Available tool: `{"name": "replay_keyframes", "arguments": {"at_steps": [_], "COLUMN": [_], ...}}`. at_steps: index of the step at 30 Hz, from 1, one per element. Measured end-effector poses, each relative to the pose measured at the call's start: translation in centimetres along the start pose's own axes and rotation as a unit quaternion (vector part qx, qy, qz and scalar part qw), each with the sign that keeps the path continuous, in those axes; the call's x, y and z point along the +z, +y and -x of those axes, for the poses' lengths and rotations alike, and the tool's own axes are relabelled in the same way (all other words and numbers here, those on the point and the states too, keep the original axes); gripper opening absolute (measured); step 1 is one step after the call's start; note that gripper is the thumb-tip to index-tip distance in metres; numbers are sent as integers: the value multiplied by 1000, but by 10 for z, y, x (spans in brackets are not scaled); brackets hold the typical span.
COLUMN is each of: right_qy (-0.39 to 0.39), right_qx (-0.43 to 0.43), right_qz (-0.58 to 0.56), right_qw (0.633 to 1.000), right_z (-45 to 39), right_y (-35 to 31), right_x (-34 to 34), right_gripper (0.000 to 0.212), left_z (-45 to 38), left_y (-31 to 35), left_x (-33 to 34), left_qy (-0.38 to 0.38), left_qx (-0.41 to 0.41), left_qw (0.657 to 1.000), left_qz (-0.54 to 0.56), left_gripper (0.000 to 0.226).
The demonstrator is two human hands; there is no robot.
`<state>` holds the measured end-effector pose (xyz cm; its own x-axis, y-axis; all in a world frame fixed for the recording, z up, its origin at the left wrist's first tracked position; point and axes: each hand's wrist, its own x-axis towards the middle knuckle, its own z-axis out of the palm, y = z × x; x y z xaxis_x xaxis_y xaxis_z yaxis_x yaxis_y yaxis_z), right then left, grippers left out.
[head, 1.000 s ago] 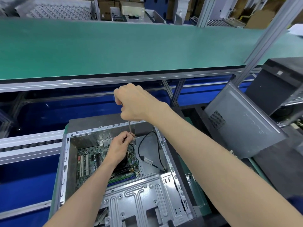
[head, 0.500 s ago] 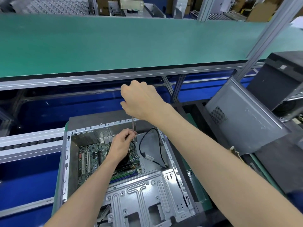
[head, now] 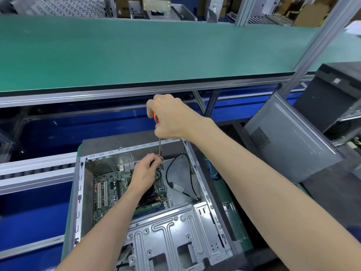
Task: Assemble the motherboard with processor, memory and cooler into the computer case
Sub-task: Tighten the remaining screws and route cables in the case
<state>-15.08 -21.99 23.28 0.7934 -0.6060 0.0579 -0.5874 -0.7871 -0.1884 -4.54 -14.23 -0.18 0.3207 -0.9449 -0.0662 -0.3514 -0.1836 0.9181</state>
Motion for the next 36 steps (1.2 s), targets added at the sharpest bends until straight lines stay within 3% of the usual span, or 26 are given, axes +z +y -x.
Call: {"name": "replay_keyframes", "arguments": {"at_steps": [2, 5, 11, 13, 16, 19, 21, 23, 26, 31, 34, 36], "right_qy": [19, 87, -2, 28, 81, 39, 5, 34, 89, 10, 45, 69], "right_qx": [6, 38, 8, 33, 61, 25, 11, 14, 37, -1, 8, 18], "right_qz": [12, 100, -12, 19, 85, 26, -19, 10, 96, -3, 24, 65], "right_qw": [1000, 990, 1000, 999, 991, 999, 1000, 999, 991, 1000, 999, 995], "right_z": [0, 2, 2, 4, 7, 8, 8, 7, 6, 5, 3, 1], "right_y": [0, 0, 3, 3, 5, 8, 8, 5, 1, 5, 4, 0], "right_x": [4, 11, -2, 1, 6, -1, -4, 1, 7, -1, 4, 4], "right_gripper": [14, 26, 20, 15, 37, 16, 22, 15, 26, 21, 14, 21], "left_z": [0, -1, -1, -1, 1, 1, 2, 1, 2, 1, 1, 1], "left_y": [-2, -2, 0, 0, 2, 3, 3, 2, 2, 2, 4, 5], "left_x": [0, 1, 1, 1, 0, -1, -1, 0, 0, 1, 0, 1], "left_qy": [2, 3, -1, -4, -5, -6, -5, -3, -1, 7, 2, -1], "left_qx": [7, 15, 11, 9, 8, 7, 9, 9, 6, 4, 8, 9], "left_qw": [1000, 1000, 1000, 1000, 1000, 1000, 1000, 1000, 1000, 1000, 1000, 999], "left_qz": [-7, -18, -15, -13, -19, -16, -15, -14, -12, -18, -29, -40], "left_gripper": [23, 23, 24, 24, 22, 24, 24, 25, 25, 25, 25, 25]}}
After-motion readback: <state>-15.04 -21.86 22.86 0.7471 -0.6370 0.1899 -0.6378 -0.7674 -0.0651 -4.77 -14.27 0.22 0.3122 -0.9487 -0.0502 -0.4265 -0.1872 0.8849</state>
